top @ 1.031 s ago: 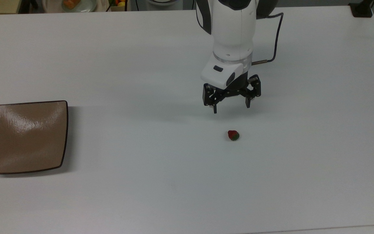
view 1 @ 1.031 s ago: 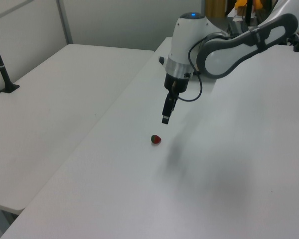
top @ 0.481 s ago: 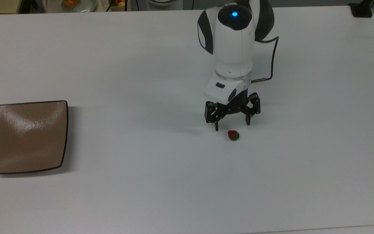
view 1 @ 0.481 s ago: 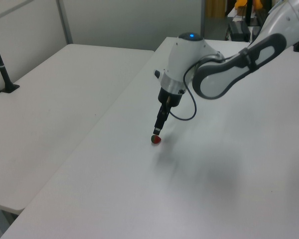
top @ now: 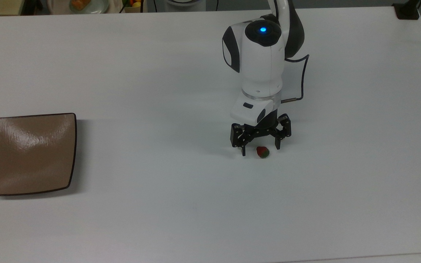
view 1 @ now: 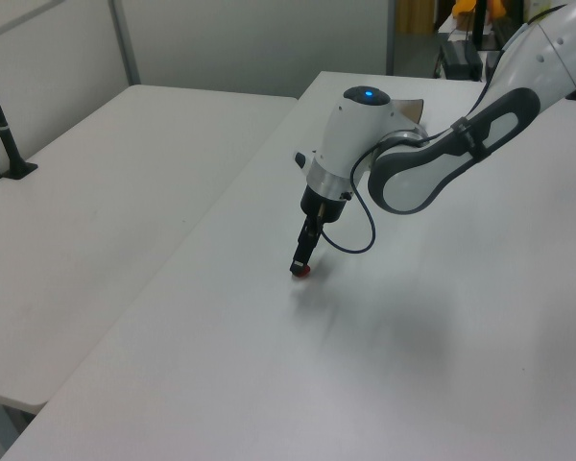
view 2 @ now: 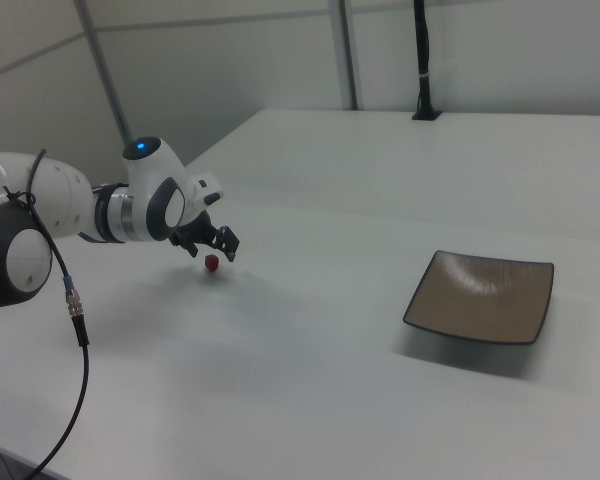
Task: Strawberries on a ceramic plate
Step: 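Lower the gripper around the strawberry and close on it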
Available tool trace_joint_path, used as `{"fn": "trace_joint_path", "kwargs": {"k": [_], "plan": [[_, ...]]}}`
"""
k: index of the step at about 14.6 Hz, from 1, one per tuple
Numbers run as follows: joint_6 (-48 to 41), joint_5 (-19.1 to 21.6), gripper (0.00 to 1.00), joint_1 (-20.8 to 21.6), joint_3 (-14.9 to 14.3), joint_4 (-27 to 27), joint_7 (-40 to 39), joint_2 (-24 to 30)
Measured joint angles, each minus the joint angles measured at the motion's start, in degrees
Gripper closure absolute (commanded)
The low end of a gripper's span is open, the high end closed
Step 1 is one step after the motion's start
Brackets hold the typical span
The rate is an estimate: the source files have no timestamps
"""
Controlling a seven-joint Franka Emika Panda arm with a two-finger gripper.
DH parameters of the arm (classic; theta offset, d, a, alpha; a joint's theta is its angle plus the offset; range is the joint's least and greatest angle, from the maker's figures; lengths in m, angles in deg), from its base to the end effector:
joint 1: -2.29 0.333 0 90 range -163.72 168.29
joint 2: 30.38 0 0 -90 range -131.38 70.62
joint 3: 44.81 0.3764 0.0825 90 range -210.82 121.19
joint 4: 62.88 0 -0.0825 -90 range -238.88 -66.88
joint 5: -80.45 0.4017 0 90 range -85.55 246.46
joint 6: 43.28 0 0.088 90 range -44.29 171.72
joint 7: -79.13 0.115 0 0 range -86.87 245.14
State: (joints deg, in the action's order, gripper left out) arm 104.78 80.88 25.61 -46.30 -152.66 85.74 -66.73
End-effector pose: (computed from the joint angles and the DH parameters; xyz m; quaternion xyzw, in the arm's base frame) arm 0.7293 0.2965 0.3434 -0.9729 -0.1312 -0.1856 0.0424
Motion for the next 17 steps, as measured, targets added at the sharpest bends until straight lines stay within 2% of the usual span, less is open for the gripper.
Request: {"fn": "trace_joint_path", "kwargs": {"k": [1,3,6,8,10,12,17], "plan": [[0.2,-0.1,0.01,0.0,0.0,0.0,0.0,-0.3],[0.2,-0.3,0.12,0.0,0.0,0.2,0.0,-0.6],[0.2,-0.6,0.41,0.2,0.0,0.2,0.0,-0.9],[0.2,-1.1,0.64,0.3,0.0,0.2,0.0,-1.2],[0.2,-1.5,0.8,0.4,0.0,0.5,0.0,-1.6],[0.2,-1.7,0.89,0.4,0.0,1.2,0.0,-1.8],[0.2,-1.7,0.89,0.4,0.0,2.0,0.0,-1.9]]}}
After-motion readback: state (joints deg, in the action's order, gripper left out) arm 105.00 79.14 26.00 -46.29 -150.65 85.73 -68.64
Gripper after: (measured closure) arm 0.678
